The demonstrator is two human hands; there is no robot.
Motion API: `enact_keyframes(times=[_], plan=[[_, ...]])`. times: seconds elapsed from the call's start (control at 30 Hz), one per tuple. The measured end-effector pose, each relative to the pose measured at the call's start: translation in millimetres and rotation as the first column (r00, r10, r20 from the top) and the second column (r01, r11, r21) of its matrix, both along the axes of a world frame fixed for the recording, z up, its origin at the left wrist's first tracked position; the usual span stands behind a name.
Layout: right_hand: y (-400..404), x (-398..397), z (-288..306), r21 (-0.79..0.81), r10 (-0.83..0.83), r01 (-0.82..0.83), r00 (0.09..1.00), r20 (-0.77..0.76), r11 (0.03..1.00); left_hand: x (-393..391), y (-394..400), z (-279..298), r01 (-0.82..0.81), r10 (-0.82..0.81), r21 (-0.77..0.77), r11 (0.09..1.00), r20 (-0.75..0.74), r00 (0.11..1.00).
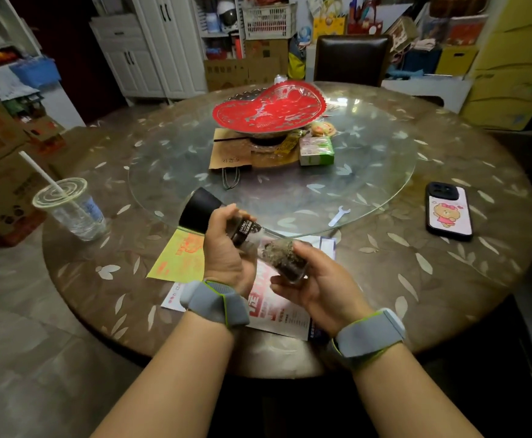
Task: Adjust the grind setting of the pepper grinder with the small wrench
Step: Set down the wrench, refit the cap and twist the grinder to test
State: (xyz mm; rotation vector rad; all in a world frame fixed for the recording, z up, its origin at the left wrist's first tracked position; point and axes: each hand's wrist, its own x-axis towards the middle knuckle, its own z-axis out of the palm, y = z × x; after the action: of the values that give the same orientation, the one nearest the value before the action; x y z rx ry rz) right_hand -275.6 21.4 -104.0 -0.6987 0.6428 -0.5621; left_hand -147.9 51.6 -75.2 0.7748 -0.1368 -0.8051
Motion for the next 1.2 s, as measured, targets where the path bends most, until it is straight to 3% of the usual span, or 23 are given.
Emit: enact_keyframes(times=[0.07, 0.13, 0.2, 0.3, 0.37, 0.43, 0.57, 0.63, 0.7, 1.0, 1.2], plan=[[-7.8, -7.0, 2.8, -0.094, -0.108, 0.104, 0.993, -0.039, 0.990, -4.5, -0.8, -5.4, 0.081, -0.080, 0.068, 0.994, -0.019, 0.997], [-20.5, -13.4, 7.8, -0.295, -0.234, 0.199, 0.968, -0.091, 0.935, -8.8, 0.0, -13.3, 0.218, -0.217, 0.187, 0.958, -0.029, 0.976], [-31.6, -18.3, 18.3, -0.534, -0.374, 0.258, 0.919, -0.121, 0.805, -12.3, 1.1, -22.6, 0.364, -0.359, 0.305, 0.880, -0.076, 0.930], [-39.9, -17.9, 41.5, -0.819, -0.562, 0.226, 0.816, -0.137, 0.528, -15.1, 8.4, -27.7, 0.563, -0.583, 0.438, 0.701, -0.102, 0.806], [-40.4, -11.9, 57.2, -0.901, -0.625, 0.215, 0.777, -0.076, 0.377, -14.2, 13.5, -27.2, 0.600, -0.684, 0.533, 0.597, -0.054, 0.728], [-41.6, -2.9, 67.2, -0.929, -0.624, 0.211, 0.781, -0.027, 0.305, -11.5, 17.1, -25.5, 0.537, -0.695, 0.615, 0.578, 0.025, 0.719], [-42.7, 9.3, 66.5, -0.940, -0.525, 0.110, 0.847, -0.082, 0.323, -4.1, 25.2, -36.2, 0.256, -0.548, 0.639, 0.725, 0.310, 0.777], [-40.2, 12.7, 62.4, -0.946, -0.506, 0.056, 0.854, -0.120, 0.319, -0.8, 32.3, -43.4, 0.070, -0.483, 0.616, 0.785, 0.536, 0.692], [-35.8, 17.9, 57.1, -0.951, -0.491, 0.024, 0.860, -0.138, 0.309, -0.1, 36.9, -45.4, -0.005, -0.487, 0.599, 0.801, 0.657, 0.576], [-28.8, 29.1, 48.2, -0.959, -0.457, -0.004, 0.879, -0.139, 0.283, 6.4, 35.4, -63.2, 0.032, -0.509, 0.606, 0.795, 0.638, 0.578], [-30.3, 29.6, 26.0, -0.874, -0.262, -0.090, 0.935, -0.239, 0.477, 2.5, 23.2, -69.0, 0.031, -0.518, 0.582, 0.812, 0.696, 0.497]])
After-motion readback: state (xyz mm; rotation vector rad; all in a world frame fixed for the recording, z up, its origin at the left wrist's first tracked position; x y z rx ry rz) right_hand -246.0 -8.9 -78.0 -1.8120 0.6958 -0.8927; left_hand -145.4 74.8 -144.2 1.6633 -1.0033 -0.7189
